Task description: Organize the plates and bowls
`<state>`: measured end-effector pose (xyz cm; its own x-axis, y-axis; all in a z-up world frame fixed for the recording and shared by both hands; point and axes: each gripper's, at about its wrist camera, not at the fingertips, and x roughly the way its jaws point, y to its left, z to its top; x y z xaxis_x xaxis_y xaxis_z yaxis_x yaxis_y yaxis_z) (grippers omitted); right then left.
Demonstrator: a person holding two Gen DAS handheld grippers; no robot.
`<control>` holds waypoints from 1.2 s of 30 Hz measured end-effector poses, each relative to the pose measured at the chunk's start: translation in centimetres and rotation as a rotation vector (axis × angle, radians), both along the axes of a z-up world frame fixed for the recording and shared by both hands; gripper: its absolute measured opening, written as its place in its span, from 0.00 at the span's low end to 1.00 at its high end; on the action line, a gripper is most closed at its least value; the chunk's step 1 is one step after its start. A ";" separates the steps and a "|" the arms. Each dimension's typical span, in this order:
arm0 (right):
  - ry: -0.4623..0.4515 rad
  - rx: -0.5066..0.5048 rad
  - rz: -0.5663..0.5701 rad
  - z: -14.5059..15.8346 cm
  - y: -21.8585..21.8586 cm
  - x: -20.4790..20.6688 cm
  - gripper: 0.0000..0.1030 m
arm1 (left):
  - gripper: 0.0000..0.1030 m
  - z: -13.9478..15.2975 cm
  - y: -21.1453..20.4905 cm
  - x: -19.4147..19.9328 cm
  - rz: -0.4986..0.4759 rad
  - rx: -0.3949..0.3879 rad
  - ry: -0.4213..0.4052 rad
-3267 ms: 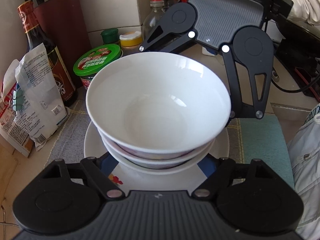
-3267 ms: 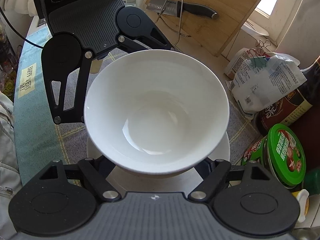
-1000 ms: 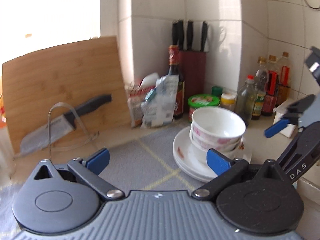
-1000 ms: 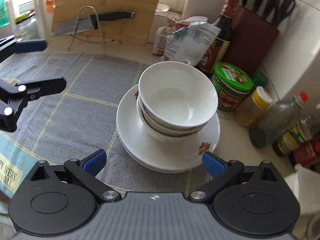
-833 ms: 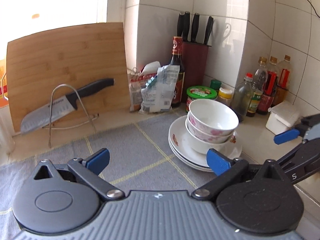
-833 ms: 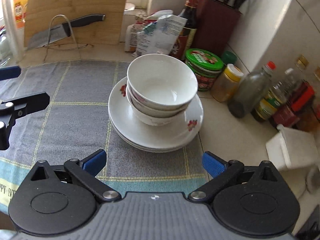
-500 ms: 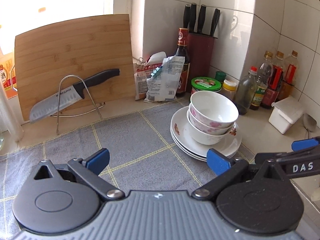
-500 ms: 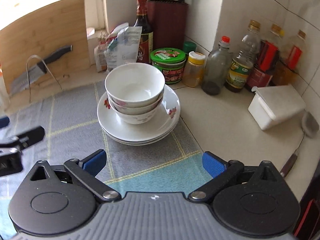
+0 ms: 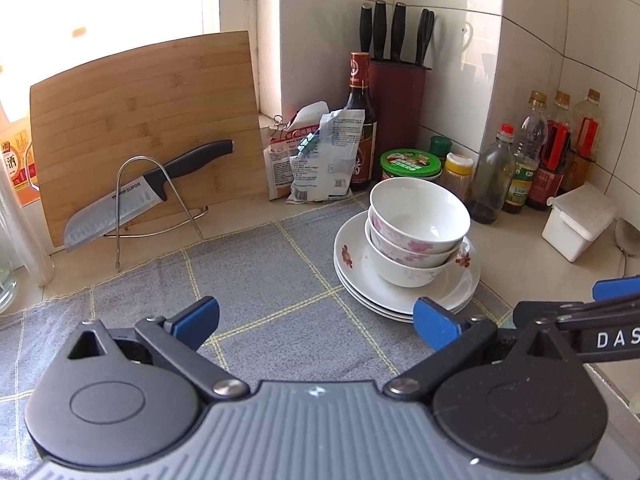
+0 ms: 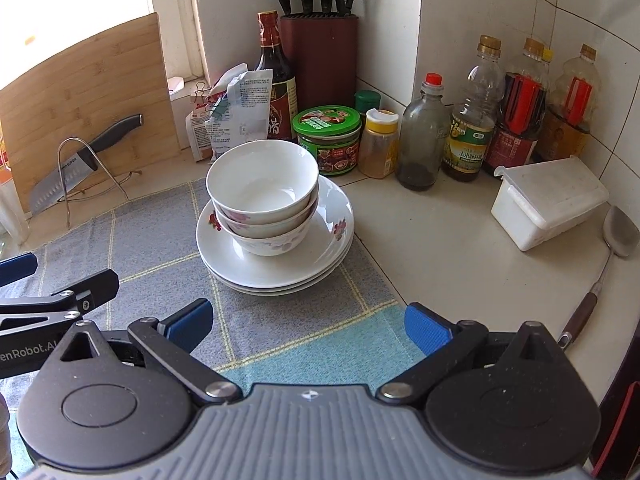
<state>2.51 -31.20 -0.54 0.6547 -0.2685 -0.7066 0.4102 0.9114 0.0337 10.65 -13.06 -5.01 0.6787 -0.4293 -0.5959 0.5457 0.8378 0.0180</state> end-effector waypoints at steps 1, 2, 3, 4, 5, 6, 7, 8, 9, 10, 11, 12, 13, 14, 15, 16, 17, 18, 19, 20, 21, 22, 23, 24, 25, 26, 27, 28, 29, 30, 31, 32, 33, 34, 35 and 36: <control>-0.004 0.001 -0.002 0.1 -0.1 -0.1 1.00 | 0.99 0.0 0.0 0.0 -0.003 -0.002 0.001; -0.006 0.004 0.000 0.1 -0.2 -0.1 1.00 | 0.99 0.0 -0.1 0.0 -0.002 0.000 0.001; -0.006 0.007 0.003 0.2 -0.2 -0.1 1.00 | 0.99 0.1 -0.1 -0.1 0.000 0.003 -0.001; -0.007 0.006 0.005 0.2 -0.2 -0.1 1.00 | 0.99 0.1 -0.1 -0.1 -0.002 0.003 -0.003; -0.010 0.004 0.006 0.2 -0.1 -0.1 1.00 | 0.99 0.1 -0.1 -0.1 -0.001 0.003 -0.003; -0.010 0.005 0.009 0.3 -0.1 -0.1 1.00 | 0.99 0.1 -0.1 -0.2 0.000 0.002 -0.004; -0.009 0.006 0.013 0.3 -0.1 -0.1 1.00 | 0.99 0.2 -0.1 -0.2 0.000 0.001 -0.004; -0.009 0.004 0.012 0.3 -0.1 -0.1 1.00 | 0.99 0.2 -0.1 -0.2 -0.001 -0.001 -0.004; -0.010 0.002 0.012 0.3 -0.1 -0.2 1.00 | 0.99 0.2 -0.1 -0.2 0.001 -0.002 -0.004; -0.007 0.004 0.016 0.3 -0.1 -0.2 1.00 | 0.99 0.2 -0.1 -0.2 0.002 -0.002 -0.004; -0.006 0.006 0.018 0.3 -0.1 -0.1 1.00 | 0.99 0.2 0.0 -0.2 0.001 -0.002 -0.005; -0.008 0.004 0.016 0.3 -0.1 -0.2 1.00 | 0.99 0.3 -0.1 -0.2 0.003 -0.002 -0.005; -0.009 0.004 0.018 0.3 -0.1 -0.2 1.00 | 0.99 0.3 0.0 -0.2 0.005 -0.001 -0.004; -0.006 0.005 0.020 0.3 -0.1 -0.1 1.00 | 0.99 0.3 -0.1 -0.2 0.004 -0.001 -0.004; -0.006 0.004 0.019 0.3 -0.1 -0.1 1.00 | 0.99 0.3 -0.1 -0.2 0.007 -0.001 -0.005; -0.008 0.003 0.018 0.3 -0.1 -0.1 1.00 | 0.99 0.3 -0.1 -0.2 0.007 0.000 -0.005; -0.008 0.004 0.019 0.3 -0.1 -0.1 1.00 | 0.99 0.3 -0.1 -0.2 0.007 0.001 -0.006; -0.008 0.004 0.019 0.3 -0.1 -0.1 1.00 | 0.99 0.3 -0.2 -0.2 0.008 0.002 -0.008; -0.010 0.003 0.019 0.3 -0.2 -0.1 1.00 | 0.99 0.3 -0.2 -0.2 0.011 0.003 -0.009; -0.010 0.003 0.019 0.4 -0.2 -0.1 1.00 | 0.99 0.4 -0.1 -0.1 0.010 0.003 -0.010; -0.010 0.003 0.019 0.4 -0.2 -0.1 1.00 | 0.99 0.4 -0.1 -0.1 0.009 0.003 -0.009; -0.011 0.003 0.019 0.4 -0.2 -0.1 1.00 | 0.99 0.4 -0.1 -0.1 0.010 0.004 -0.010; -0.011 0.003 0.019 0.4 -0.2 -0.1 1.00 | 0.99 0.4 -0.1 -0.2 0.010 0.006 -0.012; -0.011 0.004 0.020 0.4 -0.2 -0.1 1.00 | 0.99 0.4 -0.1 -0.2 0.008 0.006 -0.013; -0.011 0.003 0.019 0.4 -0.2 -0.1 1.00 | 0.99 0.4 -0.2 -0.2 0.007 0.007 -0.013; -0.010 0.002 0.018 0.4 -0.2 0.0 1.00 | 0.99 0.4 -0.2 -0.2 0.006 0.008 -0.013; -0.010 0.002 0.018 0.4 -0.3 0.0 1.00 | 0.99 0.4 -0.2 -0.2 0.005 0.009 -0.014; -0.010 0.003 0.017 0.4 -0.3 0.0 1.00 | 0.99 0.4 -0.3 -0.2 0.004 0.009 -0.014; -0.010 0.003 0.017 0.4 -0.3 0.0 1.00 | 0.99 0.4 -0.3 -0.2 0.003 0.009 -0.014; -0.011 0.002 0.015 0.4 -0.3 0.0 1.00 | 0.99 0.5 -0.3 -0.1 0.002 0.009 -0.014; -0.011 0.001 0.015 0.4 -0.3 0.0 1.00 | 0.99 0.5 -0.3 -0.1 0.002 0.009 -0.015; -0.012 0.001 0.015 0.5 -0.4 0.1 1.00 | 0.99 0.5 -0.4 -0.1 0.001 0.008 -0.015; -0.012 0.000 0.013 0.5 -0.5 0.1 1.00 | 0.99 0.5 -0.4 -0.1 0.000 0.009 -0.016; -0.014 -0.001 0.012 0.5 -0.5 0.1 1.00 | 0.99 0.5 -0.4 -0.1 0.001 0.012 -0.016; -0.014 -0.002 0.011 0.5 -0.6 0.1 1.00 | 0.99 0.5 -0.4 -0.1 0.003 0.013 -0.016; -0.012 -0.001 0.011 0.5 -0.6 0.1 1.00 | 0.99 0.5 -0.5 -0.1 0.002 0.013 -0.016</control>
